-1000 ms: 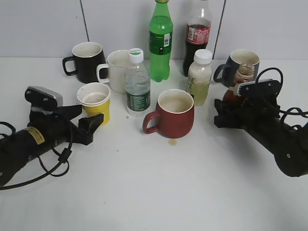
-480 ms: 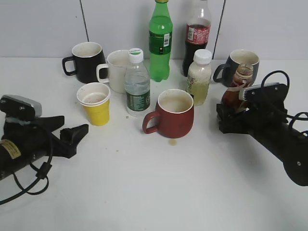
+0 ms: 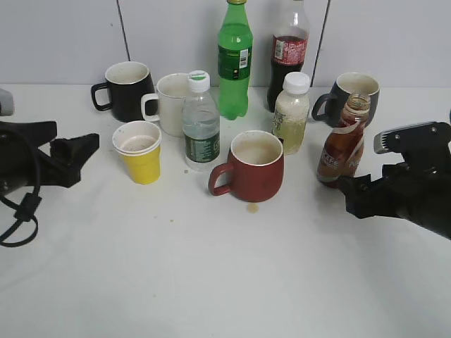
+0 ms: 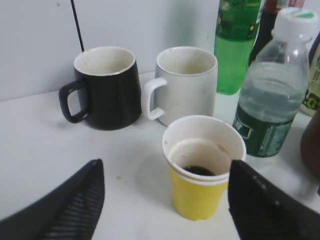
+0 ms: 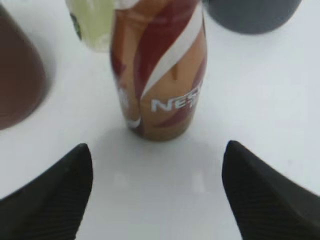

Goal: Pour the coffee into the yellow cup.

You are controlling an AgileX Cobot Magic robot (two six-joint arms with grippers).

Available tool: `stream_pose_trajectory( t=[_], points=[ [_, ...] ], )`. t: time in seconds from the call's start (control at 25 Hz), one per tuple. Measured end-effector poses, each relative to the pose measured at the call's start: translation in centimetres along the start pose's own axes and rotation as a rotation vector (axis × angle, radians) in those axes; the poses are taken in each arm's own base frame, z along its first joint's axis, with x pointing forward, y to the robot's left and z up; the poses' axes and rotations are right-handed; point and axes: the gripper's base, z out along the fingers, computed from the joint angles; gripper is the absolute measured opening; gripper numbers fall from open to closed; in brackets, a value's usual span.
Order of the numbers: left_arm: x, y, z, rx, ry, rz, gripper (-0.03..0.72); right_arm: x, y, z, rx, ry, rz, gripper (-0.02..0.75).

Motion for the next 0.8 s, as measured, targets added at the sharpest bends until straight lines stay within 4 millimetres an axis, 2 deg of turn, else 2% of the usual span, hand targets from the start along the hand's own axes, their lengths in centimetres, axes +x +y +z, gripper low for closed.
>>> stream_pose_trajectory(
  t=[0.16,0.36,0.56,0.68,0.8],
  points=[
    [-2.7,0.1,-1.8,-0.038,0.024,-0.018,0.584,-1.4,1.0,-2.3,-0.045,0.075,-0.006,0.594],
    [-6.2,-0.1,-3.5,-0.086,0.177,-0.018,0.584,-3.7,1.7,-5.4,-0.085,0.22,-0.02,0.592],
    [-8.2,-0.8,-6.6,-0.111,0.348,-0.031,0.582,-7.2,1.5,-9.7,-0.104,0.315,-0.011,0.591],
    [-8.8,-1.0,-10.1,-0.134,0.495,-0.088,0.572,-9.1,1.5,-13.1,-0.128,0.344,0.02,0.591],
    [-9.3,-1.3,-13.9,-0.141,0.576,-0.119,0.566,-9.6,1.5,-16.7,-0.161,0.367,0.043,0.591]
  ],
)
